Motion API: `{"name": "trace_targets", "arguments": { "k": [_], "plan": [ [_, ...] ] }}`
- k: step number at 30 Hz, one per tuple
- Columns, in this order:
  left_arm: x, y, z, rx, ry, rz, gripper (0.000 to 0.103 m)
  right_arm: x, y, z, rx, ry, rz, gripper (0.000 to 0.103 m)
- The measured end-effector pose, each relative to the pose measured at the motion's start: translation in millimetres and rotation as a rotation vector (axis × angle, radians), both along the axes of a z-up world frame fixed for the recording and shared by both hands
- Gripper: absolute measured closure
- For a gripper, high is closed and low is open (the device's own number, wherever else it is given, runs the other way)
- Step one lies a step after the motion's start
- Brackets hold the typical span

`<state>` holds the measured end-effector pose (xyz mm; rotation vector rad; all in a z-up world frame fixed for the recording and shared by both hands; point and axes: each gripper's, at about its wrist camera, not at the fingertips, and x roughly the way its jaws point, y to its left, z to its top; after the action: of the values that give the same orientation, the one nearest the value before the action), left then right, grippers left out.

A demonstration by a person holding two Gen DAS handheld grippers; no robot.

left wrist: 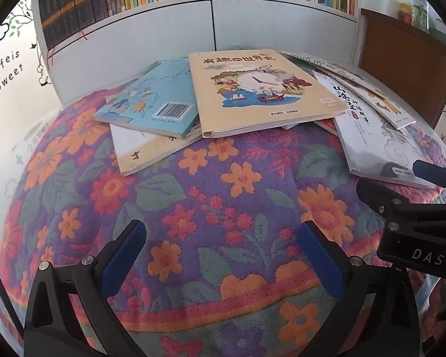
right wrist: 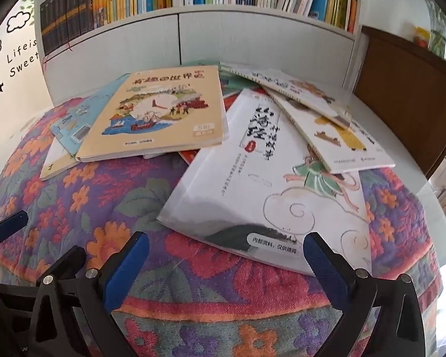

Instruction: Organize books

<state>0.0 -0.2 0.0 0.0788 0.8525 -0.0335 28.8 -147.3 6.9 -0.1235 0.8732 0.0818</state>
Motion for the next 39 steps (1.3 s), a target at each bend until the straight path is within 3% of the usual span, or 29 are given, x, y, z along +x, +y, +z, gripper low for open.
{"name": "trace_targets", "arguments": {
  "k": [12, 19, 39],
  "plan": [
    [7.0, 9.2, 1.7, -0.058, 0.025, 0.028, 0.001, -4.3, -0.6, -1.1, -0.061, -0.007, 0.010, 0.000],
    [5.0, 4.9, 1.6, -0.045, 0.018, 0.029, 0.001, -5.7, -3.5, 1.1, -0.044, -0.039, 0.002, 0.000],
    [5.1, 15.1, -5.9, -0.104, 0.021, 0.030, 0.001, -1.2, -2.8, -2.1, -0.027, 0.010, -0.022, 0.000]
  ]
}}
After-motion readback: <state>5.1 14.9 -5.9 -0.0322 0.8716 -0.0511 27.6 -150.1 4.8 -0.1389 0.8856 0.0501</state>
